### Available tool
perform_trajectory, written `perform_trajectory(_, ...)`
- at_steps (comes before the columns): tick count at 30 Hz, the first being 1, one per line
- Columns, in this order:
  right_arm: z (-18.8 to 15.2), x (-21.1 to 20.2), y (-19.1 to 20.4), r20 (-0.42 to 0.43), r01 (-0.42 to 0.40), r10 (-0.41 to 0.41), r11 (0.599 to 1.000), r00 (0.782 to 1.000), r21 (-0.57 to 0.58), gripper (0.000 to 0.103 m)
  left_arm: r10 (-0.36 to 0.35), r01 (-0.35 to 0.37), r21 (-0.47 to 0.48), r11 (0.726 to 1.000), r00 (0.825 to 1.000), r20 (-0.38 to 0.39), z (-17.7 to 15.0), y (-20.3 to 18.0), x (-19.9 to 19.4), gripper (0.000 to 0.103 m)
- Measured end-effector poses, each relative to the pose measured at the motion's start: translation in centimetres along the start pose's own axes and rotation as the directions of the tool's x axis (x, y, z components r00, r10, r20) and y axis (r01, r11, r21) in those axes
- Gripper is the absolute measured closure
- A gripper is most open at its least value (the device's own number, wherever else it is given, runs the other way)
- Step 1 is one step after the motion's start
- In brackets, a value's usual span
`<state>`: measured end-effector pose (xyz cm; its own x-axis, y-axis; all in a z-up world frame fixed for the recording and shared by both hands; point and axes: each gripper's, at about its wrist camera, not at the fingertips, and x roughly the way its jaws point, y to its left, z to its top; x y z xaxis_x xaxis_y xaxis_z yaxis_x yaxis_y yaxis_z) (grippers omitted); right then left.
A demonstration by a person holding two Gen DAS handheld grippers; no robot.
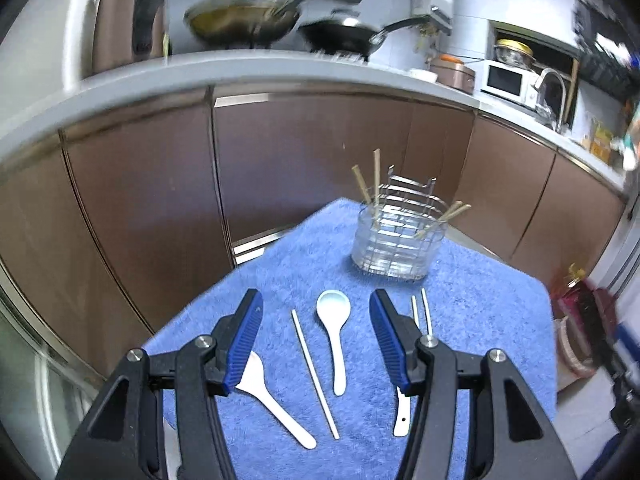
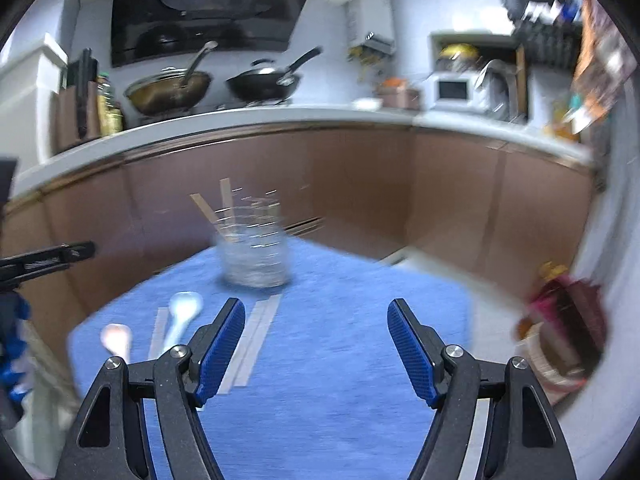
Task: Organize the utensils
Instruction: 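Lower both open tools toward the chopsticks beside the spoons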
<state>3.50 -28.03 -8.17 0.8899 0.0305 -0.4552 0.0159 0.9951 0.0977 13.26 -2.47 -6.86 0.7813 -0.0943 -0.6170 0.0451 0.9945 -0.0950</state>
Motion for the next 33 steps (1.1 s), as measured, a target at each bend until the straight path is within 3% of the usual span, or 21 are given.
perform_trajectory(3,1.0,3.1,0.5,-0.096,-0.127,0.131,0.991,0.987,0.044,0.045,-0.107,0.096,-0.087,0.992,0.986,-0.131,0.7,3.3,3.0,0.050)
perform_trajectory(7,2.0,8.7,1.5,-0.250,-0.239,0.254,0.967,0.934,0.091,0.060,-0.221,0.185,-0.149,0.971,0.935,-0.278,0.7,5.0,7.3,0.053)
perform_trajectory(14,1.6,20.1,1.9,-0.467,-0.236,0.281,0.960,0.839,0.153,0.081,-0.260,0.178,-0.212,0.961,0.842,-0.472,0.0,5.6,15.8,0.074)
perform_trajectory(16,1.5,23.5,1.8,-0.518,-0.208,0.255,0.967,0.816,0.148,0.084,-0.254,0.162,-0.215,0.963,0.812,-0.525,-0.2,5.4,18.2,0.076)
perform_trajectory(19,0.9,27.6,1.6,-0.579,-0.180,0.241,0.970,0.779,0.162,0.087,-0.239,0.138,-0.214,0.967,0.785,-0.571,-0.3,5.2,20.5,0.077)
perform_trajectory(26,-0.4,32.5,2.1,-0.661,-0.115,0.139,0.990,0.737,0.079,0.088,-0.197,0.097,-0.190,0.977,0.749,-0.633,-0.4,4.6,23.9,0.079)
perform_trajectory(31,-0.5,32.7,2.6,-0.669,-0.122,0.113,0.992,0.735,0.033,0.093,-0.160,0.052,-0.177,0.983,0.720,-0.675,-1.2,4.4,26.0,0.086)
perform_trajectory(33,-0.7,32.6,2.9,-0.669,-0.128,0.095,0.992,0.737,-0.001,0.093,-0.135,0.033,-0.162,0.986,0.725,-0.675,-1.1,4.1,26.4,0.088)
